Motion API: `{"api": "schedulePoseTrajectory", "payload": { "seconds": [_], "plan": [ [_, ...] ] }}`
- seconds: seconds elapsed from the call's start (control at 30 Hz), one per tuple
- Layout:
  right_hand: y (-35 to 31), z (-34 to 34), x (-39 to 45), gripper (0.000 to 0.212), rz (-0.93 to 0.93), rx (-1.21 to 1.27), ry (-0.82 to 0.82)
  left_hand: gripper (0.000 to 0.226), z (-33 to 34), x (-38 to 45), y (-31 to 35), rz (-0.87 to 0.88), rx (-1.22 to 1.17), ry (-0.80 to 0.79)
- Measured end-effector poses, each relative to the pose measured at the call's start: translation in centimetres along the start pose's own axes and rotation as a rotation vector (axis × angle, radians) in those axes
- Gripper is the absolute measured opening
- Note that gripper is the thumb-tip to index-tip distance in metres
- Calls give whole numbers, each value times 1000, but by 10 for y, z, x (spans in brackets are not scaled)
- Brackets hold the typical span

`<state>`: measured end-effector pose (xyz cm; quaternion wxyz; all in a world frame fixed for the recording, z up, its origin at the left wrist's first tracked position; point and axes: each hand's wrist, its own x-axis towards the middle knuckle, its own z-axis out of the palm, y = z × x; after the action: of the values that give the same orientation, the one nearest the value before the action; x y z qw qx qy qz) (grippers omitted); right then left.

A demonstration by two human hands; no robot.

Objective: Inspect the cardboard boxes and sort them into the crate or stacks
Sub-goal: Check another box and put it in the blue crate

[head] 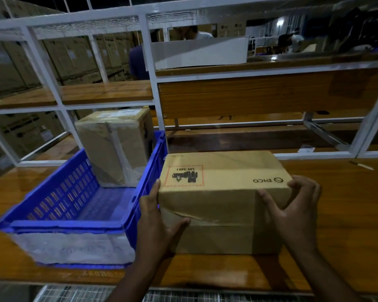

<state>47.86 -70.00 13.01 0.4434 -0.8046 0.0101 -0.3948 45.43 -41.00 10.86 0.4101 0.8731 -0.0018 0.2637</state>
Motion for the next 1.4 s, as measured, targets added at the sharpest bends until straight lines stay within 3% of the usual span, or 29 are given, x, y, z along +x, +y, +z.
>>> {"api": "schedulePoseTrajectory", "payload": {
  "seconds": [0.17,0.27,0.33,0.5,0.83,0.93,1.03,1.13,1.27,1.4],
  "plan": [
    [-6,3,-6,54,32,-82,-14,91,-6,1,2,85,109,82],
    [-11,8,0,41,-141,-287,-76,72,-9,15,19,211,248,103],
    [-20,15,5,42,-252,-357,-150,65,-8,27,36,328,357,26],
    [-54,38,5,39,-334,-493,-308,82,9,42,67,386,521,-280],
    [-60,40,5,25,-340,-441,-300,82,15,40,69,377,526,-302],
    [-69,40,15,19,-327,-494,-350,70,17,47,75,337,420,-318],
    [-76,48,23,29,-347,-486,-472,44,20,62,81,301,388,-341],
    [-76,50,26,45,-383,-508,-569,60,22,66,80,367,532,-458],
    [-80,53,44,28,-315,-562,-558,73,18,69,78,377,546,-517],
    [-81,63,51,32,-290,-562,-635,75,13,76,76,361,563,-551]
  ]
}}
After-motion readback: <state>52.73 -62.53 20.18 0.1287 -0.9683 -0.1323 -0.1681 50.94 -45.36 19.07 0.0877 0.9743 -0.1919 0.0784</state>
